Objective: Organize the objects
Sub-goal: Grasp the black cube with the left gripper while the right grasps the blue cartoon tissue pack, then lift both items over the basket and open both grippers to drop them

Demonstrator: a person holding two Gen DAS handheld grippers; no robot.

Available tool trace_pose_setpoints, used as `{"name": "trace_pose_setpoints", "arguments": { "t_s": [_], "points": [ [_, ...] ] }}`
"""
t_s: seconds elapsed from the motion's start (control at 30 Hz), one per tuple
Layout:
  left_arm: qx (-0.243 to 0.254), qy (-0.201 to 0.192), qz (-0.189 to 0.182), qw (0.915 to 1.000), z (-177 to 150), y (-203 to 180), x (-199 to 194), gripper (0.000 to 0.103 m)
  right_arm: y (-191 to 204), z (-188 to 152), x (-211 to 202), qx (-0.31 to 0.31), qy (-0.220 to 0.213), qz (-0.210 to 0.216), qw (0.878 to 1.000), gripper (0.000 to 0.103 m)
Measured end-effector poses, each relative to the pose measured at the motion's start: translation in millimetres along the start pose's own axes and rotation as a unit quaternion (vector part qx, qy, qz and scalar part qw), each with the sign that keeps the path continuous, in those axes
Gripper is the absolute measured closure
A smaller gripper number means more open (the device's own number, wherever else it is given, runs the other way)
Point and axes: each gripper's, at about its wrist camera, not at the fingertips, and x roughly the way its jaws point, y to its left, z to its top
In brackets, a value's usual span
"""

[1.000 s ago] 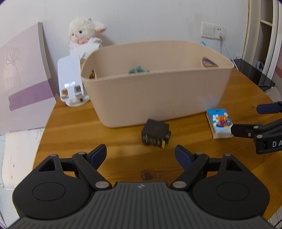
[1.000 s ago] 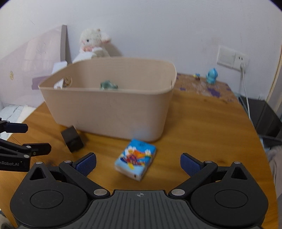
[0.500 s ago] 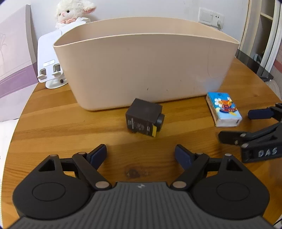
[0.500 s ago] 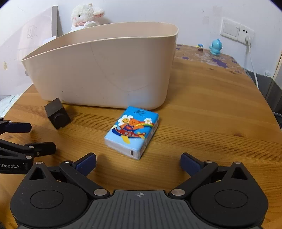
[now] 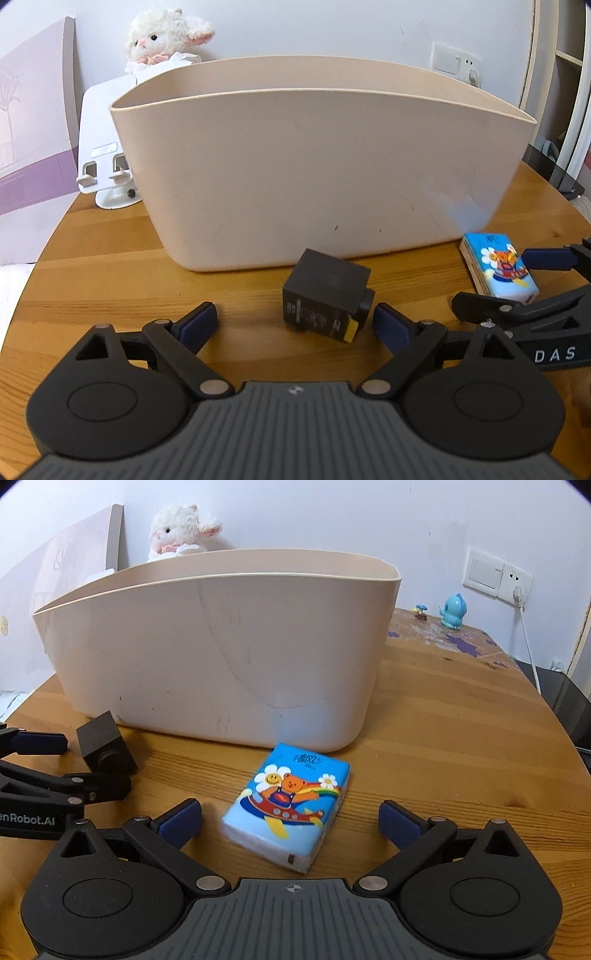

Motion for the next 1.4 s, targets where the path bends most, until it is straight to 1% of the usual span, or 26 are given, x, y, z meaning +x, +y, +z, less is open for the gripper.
{"name": "trace_pose_setpoints", "arguments": {
  "t_s": [0.13, 0.2, 0.27, 0.3, 0.33, 0.37, 0.4, 0.43, 0.5, 0.53, 0.57, 0.6, 0.83, 0.93, 1.03, 1.27, 1.4],
  "points": [
    [-0.004, -0.012, 0.005, 0.9999, -0.8, -1.6, 2.4, 0.011, -1.0, 0.5, 2.1, 0.005, -0.006, -0.005, 1.0, 0.0],
    [-0.005, -0.014, 0.007, 0.9999, -0.3, -4.4, 4.5, 0.011, -2.1, 0.7, 1.3, 0.008, -0.011, -0.006, 1.0, 0.005],
    [-0.002, -0.016, 0.004, 0.9999, 0.4, -6.9, 5.7, 0.013, -1.9, 1.1, 1.3, 0.011, -0.014, -0.007, 1.0, 0.015],
    [-0.001, -0.019, 0.003, 0.9998, 0.6, -7.1, 5.3, 0.018, -1.7, 1.3, 0.5, 0.012, -0.016, -0.007, 1.0, 0.019],
    [0.0, -0.02, 0.002, 0.9998, 0.8, -7.7, 4.6, 0.024, -1.6, 1.7, -0.4, 0.012, -0.018, -0.008, 1.0, 0.027],
    [0.001, -0.022, 0.001, 0.9998, 0.7, -8.1, 3.4, 0.027, -1.7, 2.0, -1.5, 0.012, -0.02, -0.008, 1.0, 0.035],
    [0.002, -0.022, -0.001, 0.9998, 1.3, -8.5, 2.9, 0.035, -1.6, 2.5, -2.4, 0.011, -0.021, -0.007, 1.0, 0.038],
    [0.003, -0.023, -0.003, 0.9997, 2.2, -9.2, 2.5, 0.041, -1.1, 2.4, -4.1, 0.01, -0.021, -0.007, 1.0, 0.045],
    [0.0, -0.021, -0.003, 0.9998, 3.2, -10.1, 2.4, 0.044, -0.4, 2.6, -6.2, 0.007, -0.02, -0.005, 1.0, 0.058],
    [0.001, -0.021, -0.003, 0.9998, 3.1, -11.3, 1.9, 0.048, 0.2, 2.3, -7.8, 0.007, -0.02, -0.005, 1.0, 0.061],
    [0.003, -0.022, -0.006, 0.9997, 2.7, -12.5, 1.2, 0.052, 0.8, 1.8, -8.6, 0.006, -0.019, -0.006, 1.0, 0.061],
    [0.006, -0.021, -0.006, 0.9997, 2.4, -14.4, 0.3, 0.052, 1.3, 1.2, -9.4, 0.005, -0.018, -0.005, 1.0, 0.061],
    [0.01, -0.008, -0.01, 0.9999, -2.1, -18.8, -8.6, 0.053, 1.2, -0.7, -17.5, 0.01, -0.01, 0.006, 1.0, 0.061],
    [0.008, 0.001, -0.015, 0.9999, -4.7, -18.6, -15.2, 0.053, 1.5, 0.0, -25.3, 0.015, -0.013, 0.012, 1.0, 0.061],
    [0.018, -0.008, -0.015, 0.9997, -6.5, -19.2, -26.7, 0.053, 2.3, 2.0, -35.2, 0.011, -0.021, 0.016, 1.0, 0.061],
    [0.016, -0.034, -0.013, 0.9992, -1.2, -13.5, -58.9, 0.053, -1.9, 9.9, -64.5, 0.009, -0.035, 0.032, 0.999, 0.061],
    [0.023, -0.05, -0.012, 0.9984, 3.0, -13.1, -79.6, 0.053, -3.4, 15.9, -84.9, 0.001, -0.052, 0.035, 0.998, 0.061]
  ]
}}
